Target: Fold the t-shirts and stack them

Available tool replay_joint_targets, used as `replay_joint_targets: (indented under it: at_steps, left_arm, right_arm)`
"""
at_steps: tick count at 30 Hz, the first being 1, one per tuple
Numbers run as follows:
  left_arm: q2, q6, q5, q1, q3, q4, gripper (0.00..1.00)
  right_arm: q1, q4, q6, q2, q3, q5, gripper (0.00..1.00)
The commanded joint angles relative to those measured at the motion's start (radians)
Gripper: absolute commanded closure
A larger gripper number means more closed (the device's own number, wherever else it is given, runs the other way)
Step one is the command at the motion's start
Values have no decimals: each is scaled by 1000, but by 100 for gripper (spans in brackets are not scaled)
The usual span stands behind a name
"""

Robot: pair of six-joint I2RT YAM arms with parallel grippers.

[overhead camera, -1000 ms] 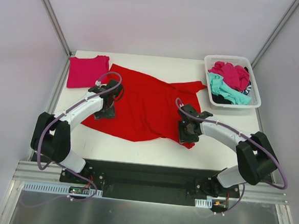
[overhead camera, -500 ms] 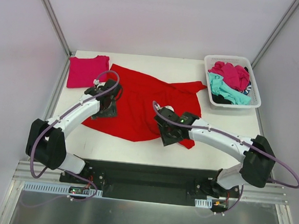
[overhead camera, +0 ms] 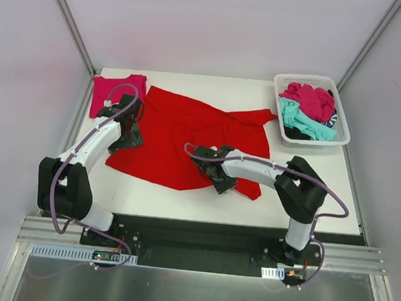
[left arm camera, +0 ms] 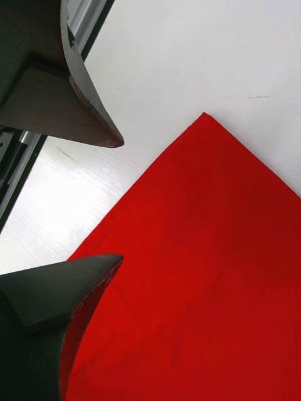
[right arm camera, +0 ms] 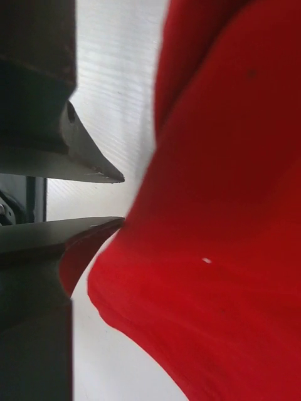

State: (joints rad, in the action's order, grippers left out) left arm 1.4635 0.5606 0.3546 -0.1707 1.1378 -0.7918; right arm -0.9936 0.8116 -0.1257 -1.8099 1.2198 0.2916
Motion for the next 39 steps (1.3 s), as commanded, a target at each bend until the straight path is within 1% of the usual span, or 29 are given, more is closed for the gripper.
replay_joint_targets:
  at_steps: [1, 7, 8, 10, 16, 21, 25, 34, 39]
  left_arm:
    - [-2, -19, -16, -1, 30, -23, 32]
    - [-26, -41, -6, -1, 45, -24, 33]
    - [-31, -41, -6, -1, 43, -26, 33]
    - [-37, -44, -6, 2, 48, -27, 33]
    - [-51, -50, -8, 10, 51, -32, 33]
    - [-57, -50, -9, 11, 54, -40, 33]
    - [-60, -48, -17, 11, 54, -40, 33]
    - [-61, -47, -20, 11, 48, -43, 33]
    - [-60, -50, -19, 11, 51, -41, 33]
  right_arm:
    - [24, 55, 87, -61, 107, 130, 70]
    - [36, 78, 121, -137, 190, 178, 71]
    - [38, 77, 155, -140, 191, 181, 71]
    - [39, 72, 167, -146, 195, 178, 70]
    - [41, 58, 215, -149, 178, 247, 70]
    - [47, 37, 210, -123, 146, 178, 71]
    - [4, 60, 183, -95, 167, 155, 71]
    - [-83, 93, 156, -109, 207, 136, 72]
    - [-77, 83, 175, -132, 202, 144, 72]
